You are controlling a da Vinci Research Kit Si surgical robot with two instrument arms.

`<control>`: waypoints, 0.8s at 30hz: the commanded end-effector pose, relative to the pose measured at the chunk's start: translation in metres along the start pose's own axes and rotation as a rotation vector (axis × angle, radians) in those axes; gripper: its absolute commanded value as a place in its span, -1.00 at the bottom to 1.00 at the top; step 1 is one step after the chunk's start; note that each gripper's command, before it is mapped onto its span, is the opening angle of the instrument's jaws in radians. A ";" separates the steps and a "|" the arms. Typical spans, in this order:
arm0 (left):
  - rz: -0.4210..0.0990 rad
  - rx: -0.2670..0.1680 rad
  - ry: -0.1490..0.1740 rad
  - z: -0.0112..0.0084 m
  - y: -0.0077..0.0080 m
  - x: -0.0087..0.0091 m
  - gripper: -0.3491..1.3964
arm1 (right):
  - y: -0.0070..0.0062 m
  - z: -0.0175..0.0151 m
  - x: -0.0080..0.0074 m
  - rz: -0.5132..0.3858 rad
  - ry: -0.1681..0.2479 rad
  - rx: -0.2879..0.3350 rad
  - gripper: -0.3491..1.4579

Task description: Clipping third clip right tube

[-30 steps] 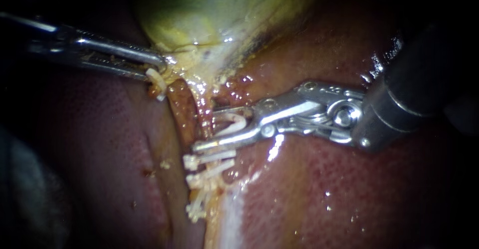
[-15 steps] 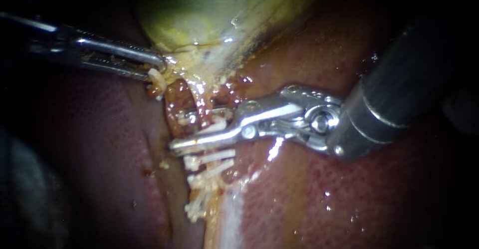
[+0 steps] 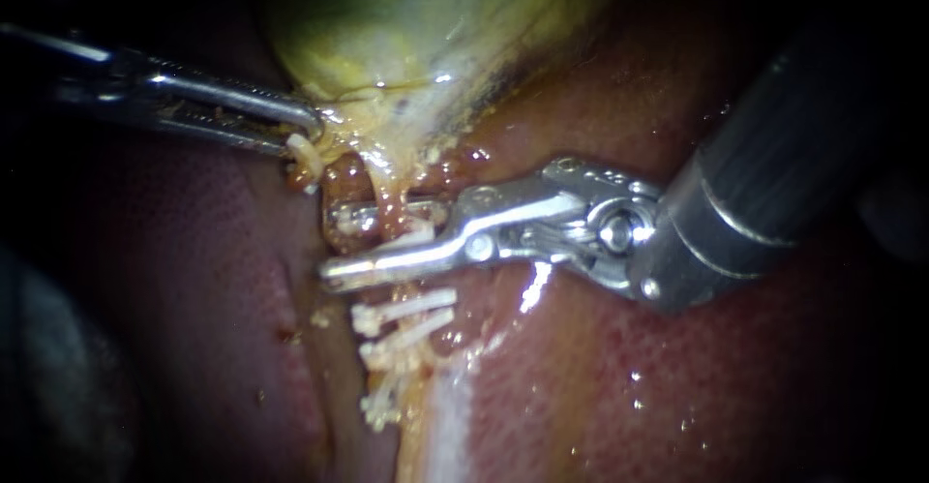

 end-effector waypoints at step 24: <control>0.000 0.000 0.000 0.0000 0.0000 0.0000 -1.00 | -0.0034 -0.0002 0.0040 0.070 0.053 0.078 -0.14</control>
